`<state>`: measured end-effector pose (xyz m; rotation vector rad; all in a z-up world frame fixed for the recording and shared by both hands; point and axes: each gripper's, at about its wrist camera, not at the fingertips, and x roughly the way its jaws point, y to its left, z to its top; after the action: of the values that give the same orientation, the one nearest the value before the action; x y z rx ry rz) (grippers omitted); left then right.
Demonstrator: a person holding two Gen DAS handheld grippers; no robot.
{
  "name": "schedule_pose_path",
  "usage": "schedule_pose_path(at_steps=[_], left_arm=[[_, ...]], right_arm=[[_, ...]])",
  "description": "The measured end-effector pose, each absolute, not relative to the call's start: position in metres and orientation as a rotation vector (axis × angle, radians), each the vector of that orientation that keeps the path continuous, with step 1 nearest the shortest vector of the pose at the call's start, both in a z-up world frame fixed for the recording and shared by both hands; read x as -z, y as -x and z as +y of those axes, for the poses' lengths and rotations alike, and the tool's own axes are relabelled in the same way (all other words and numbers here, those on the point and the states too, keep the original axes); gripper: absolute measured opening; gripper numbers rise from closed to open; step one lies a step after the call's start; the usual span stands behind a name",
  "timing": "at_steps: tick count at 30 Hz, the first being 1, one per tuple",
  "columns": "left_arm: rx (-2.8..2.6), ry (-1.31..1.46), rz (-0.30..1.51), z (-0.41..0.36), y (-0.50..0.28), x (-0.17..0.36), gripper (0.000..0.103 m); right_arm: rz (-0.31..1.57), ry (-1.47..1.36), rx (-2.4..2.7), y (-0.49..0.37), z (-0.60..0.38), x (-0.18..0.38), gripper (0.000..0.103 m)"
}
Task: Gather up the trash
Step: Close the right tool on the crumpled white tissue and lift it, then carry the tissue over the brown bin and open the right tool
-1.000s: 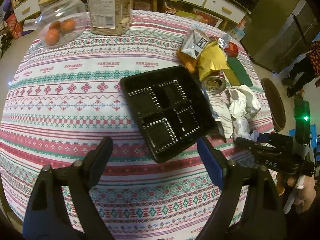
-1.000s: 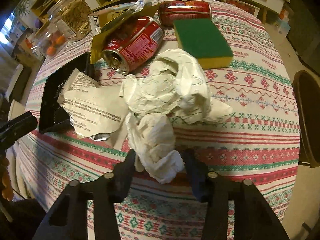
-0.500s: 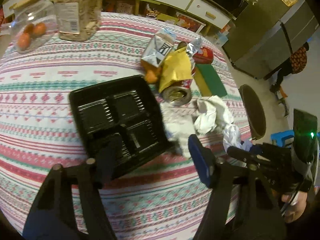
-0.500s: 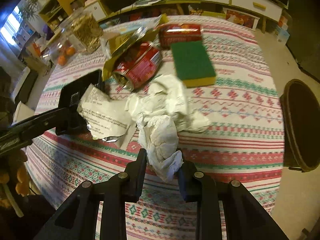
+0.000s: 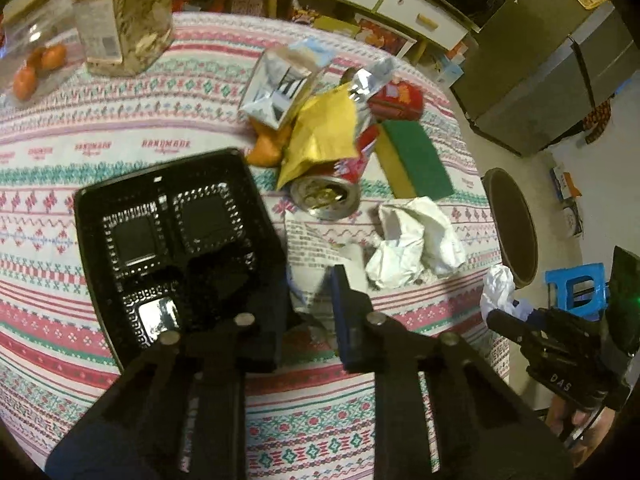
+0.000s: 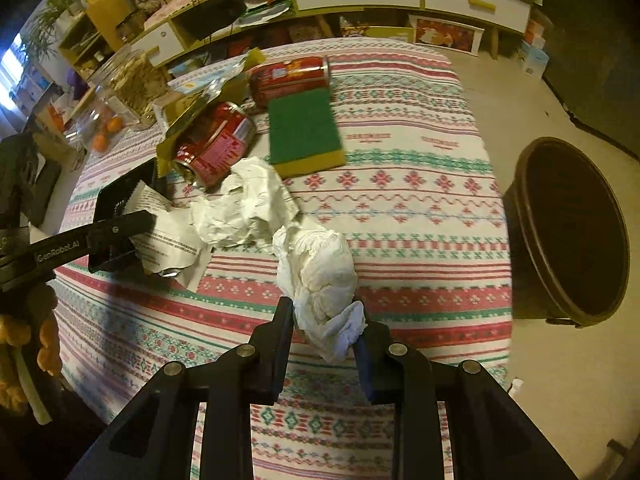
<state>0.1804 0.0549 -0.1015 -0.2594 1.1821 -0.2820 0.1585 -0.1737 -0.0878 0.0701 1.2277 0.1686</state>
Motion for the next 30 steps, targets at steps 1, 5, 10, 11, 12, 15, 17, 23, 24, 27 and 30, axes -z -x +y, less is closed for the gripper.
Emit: schedule_pose_path(at_steps=[1, 5, 10, 11, 12, 15, 17, 23, 24, 27, 30], left_arm=[[0.291, 0.263, 1.177, 0.054, -0.179, 0.098, 0.018], [0.307, 0.267, 1.161, 0.053, -0.174, 0.089, 0.015], [0.316, 0.257, 1.138, 0.051, -0.164, 0.078, 0.011], [0.313, 0.249, 1.13, 0.051, -0.162, 0.077, 0.011], [0.312, 0.241, 1.123, 0.051, -0.16, 0.075, 0.011], [0.314, 0.243, 1.11, 0.05, -0.157, 0.07, 0.01], [0.321, 0.25, 1.1, 0.049, -0.155, 0.066, 0.01], [0.36, 0.281, 1.059, 0.041, -0.151, 0.053, 0.01], [0.37, 0.281, 1.053, 0.037, -0.151, 0.05, 0.01], [0.399, 0.288, 1.045, 0.023, -0.151, 0.046, 0.01], [0.428, 0.289, 1.038, 0.004, -0.154, 0.041, 0.01]], right_arm=[[1.224, -0.075, -0.164, -0.157, -0.179, 0.086, 0.029], [1.215, -0.109, -0.157, -0.156, -0.193, 0.081, 0.029], [1.212, -0.143, -0.145, -0.156, -0.206, 0.08, 0.029], [1.208, -0.145, -0.143, -0.155, -0.207, 0.079, 0.029], [1.206, -0.145, -0.142, -0.156, -0.208, 0.079, 0.029], [1.196, -0.147, -0.138, -0.154, -0.213, 0.075, 0.029], [1.191, -0.146, -0.132, -0.153, -0.216, 0.074, 0.029], [1.171, -0.165, -0.113, -0.15, -0.233, 0.067, 0.029], [1.168, -0.169, -0.11, -0.15, -0.235, 0.066, 0.029], [1.154, -0.19, -0.092, -0.149, -0.25, 0.062, 0.029], [1.145, -0.202, -0.073, -0.148, -0.264, 0.059, 0.029]])
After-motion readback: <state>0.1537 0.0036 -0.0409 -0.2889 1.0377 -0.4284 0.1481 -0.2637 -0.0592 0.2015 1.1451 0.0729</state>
